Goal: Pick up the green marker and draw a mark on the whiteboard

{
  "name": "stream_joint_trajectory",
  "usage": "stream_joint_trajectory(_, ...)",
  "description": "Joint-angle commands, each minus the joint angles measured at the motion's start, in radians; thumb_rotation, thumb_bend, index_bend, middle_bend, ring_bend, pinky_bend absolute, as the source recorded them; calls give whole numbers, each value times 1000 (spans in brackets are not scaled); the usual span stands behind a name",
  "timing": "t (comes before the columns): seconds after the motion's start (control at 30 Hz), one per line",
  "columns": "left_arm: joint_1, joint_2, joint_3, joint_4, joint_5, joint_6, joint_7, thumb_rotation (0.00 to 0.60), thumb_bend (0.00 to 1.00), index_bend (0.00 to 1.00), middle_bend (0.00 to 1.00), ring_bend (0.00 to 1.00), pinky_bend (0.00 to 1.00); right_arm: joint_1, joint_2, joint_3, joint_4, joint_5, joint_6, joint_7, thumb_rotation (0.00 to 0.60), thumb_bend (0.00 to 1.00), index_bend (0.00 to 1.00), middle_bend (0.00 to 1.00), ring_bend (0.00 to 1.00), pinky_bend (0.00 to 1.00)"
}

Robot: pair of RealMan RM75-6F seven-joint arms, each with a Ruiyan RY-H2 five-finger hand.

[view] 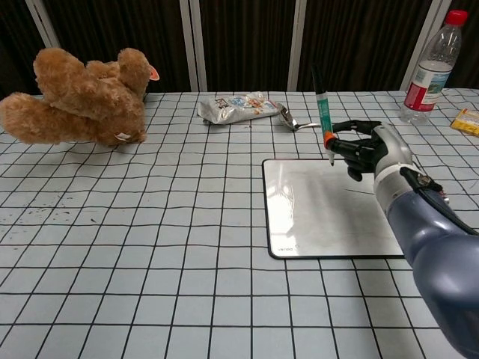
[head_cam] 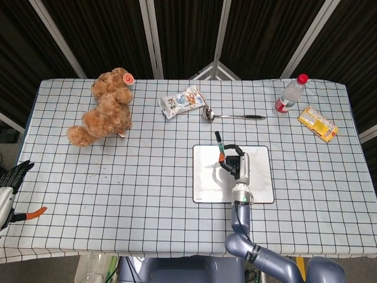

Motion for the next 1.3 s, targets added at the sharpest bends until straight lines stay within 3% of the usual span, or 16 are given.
stream_joint_trajectory(0.03, 1, 0, 1, -1, 1, 1, 2, 600, 0, 0, 0, 0, 0, -11, 20, -10, -47, -31, 28, -3, 600, 612, 901, 1000, 1000, 914)
stream_joint_trajectory(0.27, 1, -3, 2, -5, 8, 5, 13, 600, 0, 0, 0, 0, 0, -60, 62, -47, -116, -24, 37, -33, 600, 612, 900, 1000, 1000, 915)
stream_joint_trajectory(0.53, -1, -6, 4, -6, 13, 7, 23, 600, 0, 0, 0, 0, 0, -101, 78, -95, -103, -1, 16, -50, 600, 612, 900, 1000, 1000, 911)
stream_joint_trajectory(1.3, -2, -6, 4, -5, 7, 2, 21, 600, 0, 0, 0, 0, 0, -105, 70, -92, -12, 18, -24, -55, 600, 612, 900, 1000, 1000, 911)
